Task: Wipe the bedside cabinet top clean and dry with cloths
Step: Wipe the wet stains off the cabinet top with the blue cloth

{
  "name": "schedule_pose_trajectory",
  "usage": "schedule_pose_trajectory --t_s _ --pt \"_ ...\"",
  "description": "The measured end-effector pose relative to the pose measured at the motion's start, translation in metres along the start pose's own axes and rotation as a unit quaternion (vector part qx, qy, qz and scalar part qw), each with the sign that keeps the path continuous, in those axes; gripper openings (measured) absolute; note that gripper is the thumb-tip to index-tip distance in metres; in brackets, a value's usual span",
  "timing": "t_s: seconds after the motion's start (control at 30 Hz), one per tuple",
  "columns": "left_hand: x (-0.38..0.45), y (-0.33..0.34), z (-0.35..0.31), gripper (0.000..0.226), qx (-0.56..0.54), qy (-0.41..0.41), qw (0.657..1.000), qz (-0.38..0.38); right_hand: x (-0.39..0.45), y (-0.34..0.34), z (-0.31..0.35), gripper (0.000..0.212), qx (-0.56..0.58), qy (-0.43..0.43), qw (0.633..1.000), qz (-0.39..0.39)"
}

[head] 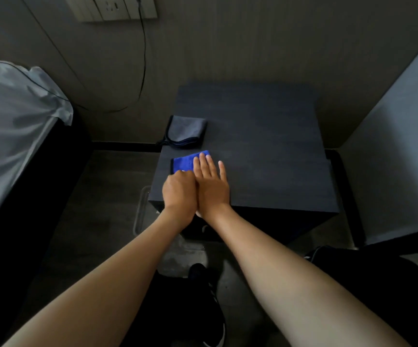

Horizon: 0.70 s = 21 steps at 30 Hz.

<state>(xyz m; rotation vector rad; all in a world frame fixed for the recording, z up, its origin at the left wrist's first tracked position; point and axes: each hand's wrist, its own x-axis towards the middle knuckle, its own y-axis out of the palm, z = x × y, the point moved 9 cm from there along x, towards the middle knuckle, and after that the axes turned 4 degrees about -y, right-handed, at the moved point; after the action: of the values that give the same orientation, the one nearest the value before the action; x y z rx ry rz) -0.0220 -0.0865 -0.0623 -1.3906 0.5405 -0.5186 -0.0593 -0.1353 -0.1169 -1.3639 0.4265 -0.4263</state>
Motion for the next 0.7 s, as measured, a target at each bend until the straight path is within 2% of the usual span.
schedule_pose_trajectory --t_s 0.17,0.27,0.7 --pt "-0.007 -0.010 -0.076 0.027 0.041 0.097 0.994 -0.012 -0.016 -0.007 -0.067 0.090 -0.035 0.033 0.999 0.004" --pt "-0.009 -0.014 -0.111 0.025 0.032 0.126 0.991 -0.022 -0.023 -0.010 -0.100 0.096 -0.053 0.054 0.997 0.011" --pt "-0.011 -0.025 -0.221 0.031 0.011 0.222 0.974 -0.047 -0.049 -0.028 -0.211 0.098 -0.095 0.132 0.986 0.035"
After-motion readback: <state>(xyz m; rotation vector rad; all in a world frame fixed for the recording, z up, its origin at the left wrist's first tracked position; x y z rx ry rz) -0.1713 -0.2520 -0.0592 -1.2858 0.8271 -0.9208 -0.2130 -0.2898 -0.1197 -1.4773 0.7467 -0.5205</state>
